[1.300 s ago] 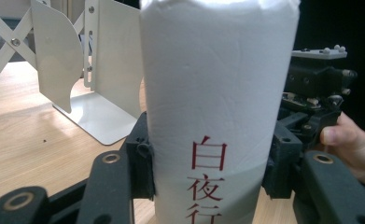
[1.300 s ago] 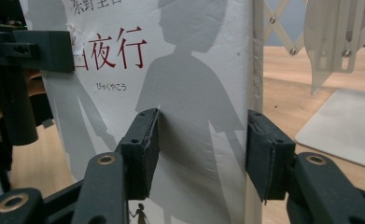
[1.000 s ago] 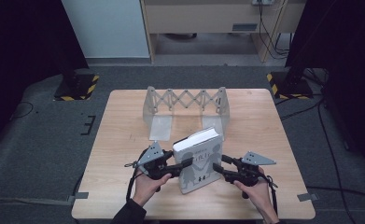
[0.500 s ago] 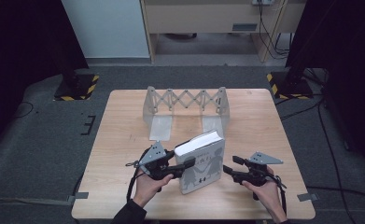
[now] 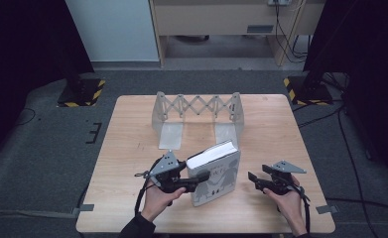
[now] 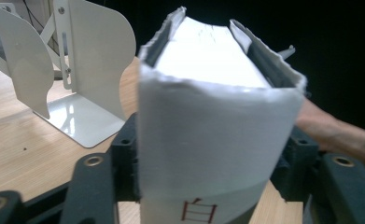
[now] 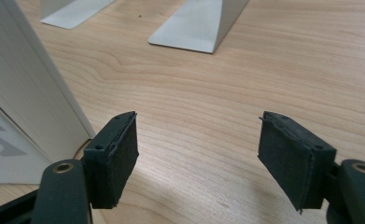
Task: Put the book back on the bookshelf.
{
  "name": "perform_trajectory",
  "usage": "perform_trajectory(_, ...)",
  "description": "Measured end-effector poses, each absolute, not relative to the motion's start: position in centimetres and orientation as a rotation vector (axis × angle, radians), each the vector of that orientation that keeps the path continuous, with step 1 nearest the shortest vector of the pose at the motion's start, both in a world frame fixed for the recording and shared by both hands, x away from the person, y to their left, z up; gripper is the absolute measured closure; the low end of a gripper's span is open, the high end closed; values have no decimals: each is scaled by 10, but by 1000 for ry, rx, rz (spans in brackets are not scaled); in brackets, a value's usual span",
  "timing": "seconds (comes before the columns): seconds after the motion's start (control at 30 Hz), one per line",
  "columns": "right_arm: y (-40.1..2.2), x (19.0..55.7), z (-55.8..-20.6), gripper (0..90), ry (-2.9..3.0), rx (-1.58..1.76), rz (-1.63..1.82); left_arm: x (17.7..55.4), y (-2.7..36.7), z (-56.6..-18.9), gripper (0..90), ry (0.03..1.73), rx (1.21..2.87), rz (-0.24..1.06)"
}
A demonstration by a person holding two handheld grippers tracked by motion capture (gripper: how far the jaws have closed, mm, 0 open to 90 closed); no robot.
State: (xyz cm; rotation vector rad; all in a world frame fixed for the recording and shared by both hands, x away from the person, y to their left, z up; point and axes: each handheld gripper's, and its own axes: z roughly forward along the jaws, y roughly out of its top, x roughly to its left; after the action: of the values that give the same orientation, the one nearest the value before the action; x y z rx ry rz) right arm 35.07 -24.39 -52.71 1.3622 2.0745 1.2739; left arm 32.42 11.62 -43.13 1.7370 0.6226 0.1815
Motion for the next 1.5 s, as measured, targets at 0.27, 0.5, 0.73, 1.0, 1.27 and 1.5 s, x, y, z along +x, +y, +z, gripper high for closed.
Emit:
perform_trajectory(0.27,-244,351,-528,288,2083,1348,1224,332,107,-411,380,614,1810,201)
perform_trajectory(0.5,-245,351,-528,289,2087,1349,1216,342,97,-395,395,620,1896,182)
perform_trajectory(0.73,-244,352,-528,289,2093,1350,1212,349,91,-386,403,621,1961,192)
perform_trajectory(1.0,-244,352,-530,282,2107,1355,1165,357,81,-378,393,606,2066,197)
perform_trajectory(1.27,-243,353,-531,278,2118,1350,1147,363,65,-373,396,575,2192,190)
perform_trajectory(1.5,-243,353,-532,276,2123,1351,1147,365,61,-376,399,575,2226,153)
